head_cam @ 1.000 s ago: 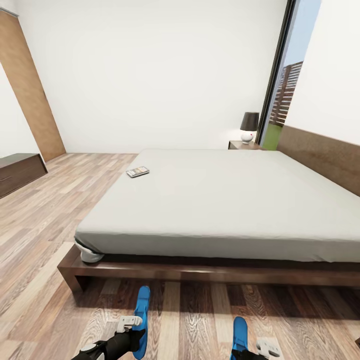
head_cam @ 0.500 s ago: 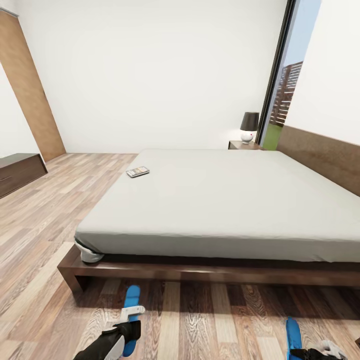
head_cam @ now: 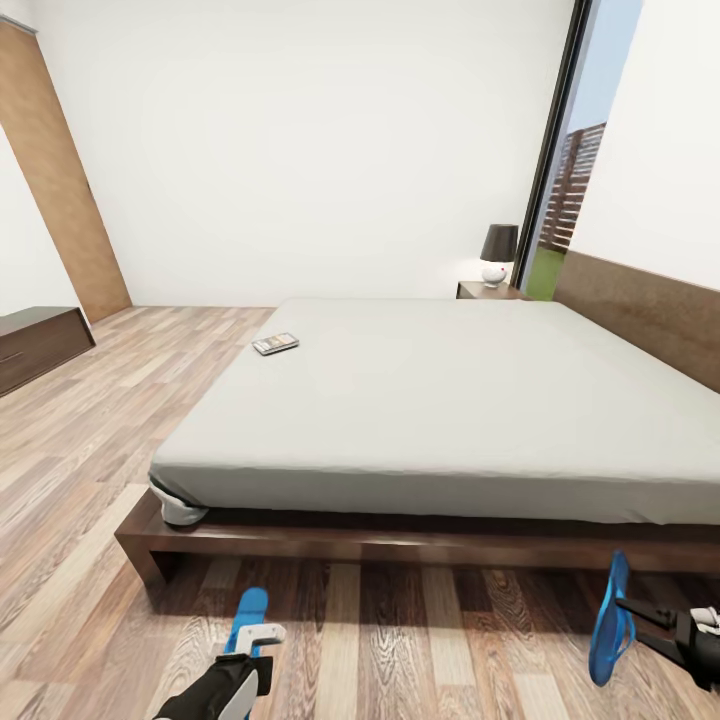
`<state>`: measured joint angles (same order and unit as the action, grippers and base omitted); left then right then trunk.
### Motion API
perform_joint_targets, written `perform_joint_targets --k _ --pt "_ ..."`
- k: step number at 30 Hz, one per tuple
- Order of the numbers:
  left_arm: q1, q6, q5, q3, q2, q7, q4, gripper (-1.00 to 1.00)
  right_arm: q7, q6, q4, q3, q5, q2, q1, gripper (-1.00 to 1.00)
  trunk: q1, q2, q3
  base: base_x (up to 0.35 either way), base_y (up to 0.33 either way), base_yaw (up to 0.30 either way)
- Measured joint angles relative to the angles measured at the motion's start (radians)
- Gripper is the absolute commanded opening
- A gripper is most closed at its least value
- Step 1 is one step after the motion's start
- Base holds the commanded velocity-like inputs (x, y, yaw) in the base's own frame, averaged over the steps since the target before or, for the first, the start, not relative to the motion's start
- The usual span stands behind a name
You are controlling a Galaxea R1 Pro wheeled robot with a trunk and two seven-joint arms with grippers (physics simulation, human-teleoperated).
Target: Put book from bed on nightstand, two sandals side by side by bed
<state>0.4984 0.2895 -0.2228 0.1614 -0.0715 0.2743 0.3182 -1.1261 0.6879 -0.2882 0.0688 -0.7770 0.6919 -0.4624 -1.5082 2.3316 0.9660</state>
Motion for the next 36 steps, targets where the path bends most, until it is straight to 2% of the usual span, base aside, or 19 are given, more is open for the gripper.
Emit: perform_joint_targets --k 3,8,10,19,36 --pt "0.005 0.018 0.001 0.0 -0.004 0.009 0.013 -1.0 0.0 0.048 -0.005 -0.001 -0.008 0.008 0.0 -1.0 0.0 0.0 0.0 0.0 0.0 0.0" --pt "0.071 0.251 0.004 0.001 0.006 0.012 0.107 -1.0 0.0 0.059 -0.005 -0.001 -0.01 0.022 0.0 -1.0 0.0 0.0 0.0 0.0 0.0 0.0" --pt "0.083 0.286 0.001 0.0 0.01 0.011 0.12 -1.0 0.0 0.059 -0.005 0.0 -0.009 0.023 0.001 -1.0 0.0 0.0 0.0 0.0 0.0 0.0" --pt "0.091 0.309 0.0 0.0 0.014 0.01 0.131 -1.0 0.0 0.059 -0.005 0.0 -0.009 0.023 0.001 -1.0 0.0 0.0 0.0 0.0 0.0 0.0" --pt "0.091 0.308 -0.001 0.0 0.012 0.012 0.131 -1.0 0.001 0.059 -0.004 0.0 -0.007 0.022 0.0 -1.0 -0.065 0.119 0.053 0.0 0.0 0.0"
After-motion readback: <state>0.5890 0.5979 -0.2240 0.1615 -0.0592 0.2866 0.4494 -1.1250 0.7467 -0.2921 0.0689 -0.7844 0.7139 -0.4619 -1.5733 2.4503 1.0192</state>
